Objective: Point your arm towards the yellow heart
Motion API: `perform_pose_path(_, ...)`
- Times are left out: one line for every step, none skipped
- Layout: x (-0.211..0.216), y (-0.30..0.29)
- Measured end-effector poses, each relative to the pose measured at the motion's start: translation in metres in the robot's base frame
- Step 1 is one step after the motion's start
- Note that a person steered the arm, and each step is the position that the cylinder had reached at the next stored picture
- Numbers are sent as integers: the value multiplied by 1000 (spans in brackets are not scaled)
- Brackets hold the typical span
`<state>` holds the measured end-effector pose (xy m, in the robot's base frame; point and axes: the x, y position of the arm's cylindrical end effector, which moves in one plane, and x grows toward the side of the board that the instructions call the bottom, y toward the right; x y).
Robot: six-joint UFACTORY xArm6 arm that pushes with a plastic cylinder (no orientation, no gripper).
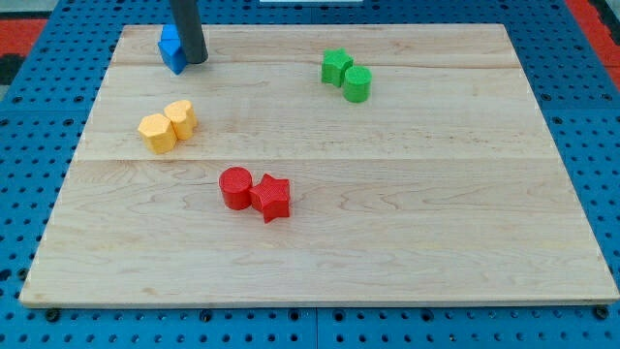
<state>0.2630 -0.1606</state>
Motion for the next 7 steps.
perform_pose_path(1,0)
perform_pose_path(4,0)
perform_pose_path(15,13)
perform_pose_path(17,57)
perform_pose_path(28,131)
perform_pose_path(61,71)
perform_pose_path(73,6)
